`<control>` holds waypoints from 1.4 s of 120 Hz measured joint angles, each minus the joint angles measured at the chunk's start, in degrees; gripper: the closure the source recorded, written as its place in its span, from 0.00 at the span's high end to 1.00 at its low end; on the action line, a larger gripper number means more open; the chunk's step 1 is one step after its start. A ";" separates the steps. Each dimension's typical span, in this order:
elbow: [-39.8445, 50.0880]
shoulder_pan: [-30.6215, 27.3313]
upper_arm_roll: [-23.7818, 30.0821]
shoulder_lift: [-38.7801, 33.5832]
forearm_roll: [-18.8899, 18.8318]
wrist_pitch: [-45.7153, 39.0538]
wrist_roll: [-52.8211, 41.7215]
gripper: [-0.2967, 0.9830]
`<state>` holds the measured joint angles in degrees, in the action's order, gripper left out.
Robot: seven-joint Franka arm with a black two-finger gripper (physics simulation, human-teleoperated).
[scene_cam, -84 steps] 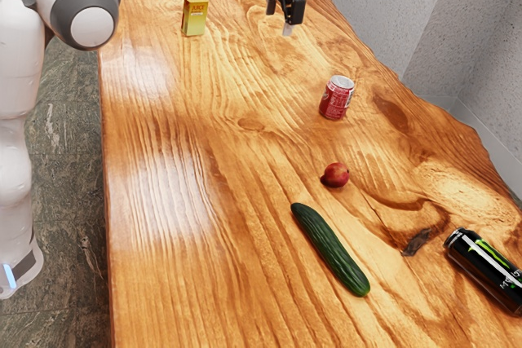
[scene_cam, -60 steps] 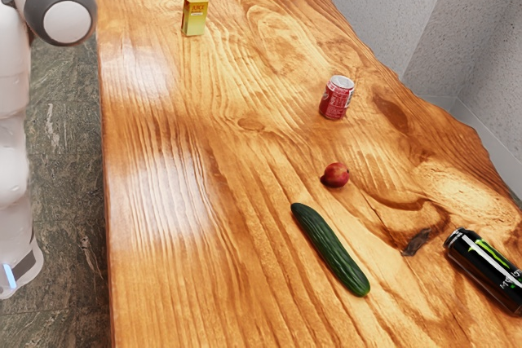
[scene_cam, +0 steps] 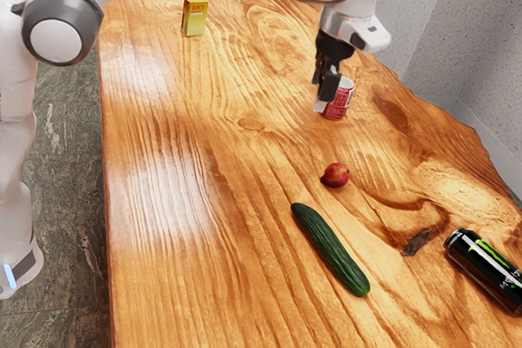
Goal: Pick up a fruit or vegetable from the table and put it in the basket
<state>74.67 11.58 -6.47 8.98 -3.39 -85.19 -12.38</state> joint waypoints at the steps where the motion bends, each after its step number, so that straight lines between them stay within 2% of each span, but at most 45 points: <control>1: -0.01 -0.22 -0.01 0.29 0.37 -0.11 -0.58 0.77; 17: -0.05 -2.83 0.04 2.56 5.32 -1.44 -10.74 0.77; 46: -1.14 1.04 0.54 6.56 6.76 -2.46 -30.55 0.77; 51: -1.78 1.33 1.57 7.68 6.86 -2.55 -33.82 0.77; 64: -4.21 -2.20 8.84 10.83 7.01 -2.69 -41.27 0.77; 81: -3.14 -1.56 10.29 12.17 8.51 -4.09 -49.04 0.77; 94: -0.31 3.39 6.66 12.13 9.65 -5.95 -53.29 0.77; 107: 2.28 11.80 -1.80 11.31 11.80 -7.97 -55.78 0.77; 123: 6.58 18.11 -9.61 8.59 12.63 -9.37 -55.91 0.77; 141: 7.56 22.88 -11.49 7.19 13.50 -10.14 -52.47 0.77; 162: 9.10 24.59 -12.82 6.55 15.88 -10.56 -48.13 0.77; 168: 9.84 26.43 -14.77 6.43 16.45 -10.63 -47.04 0.77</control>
<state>84.51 38.01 -21.24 15.41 13.06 -95.82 -59.43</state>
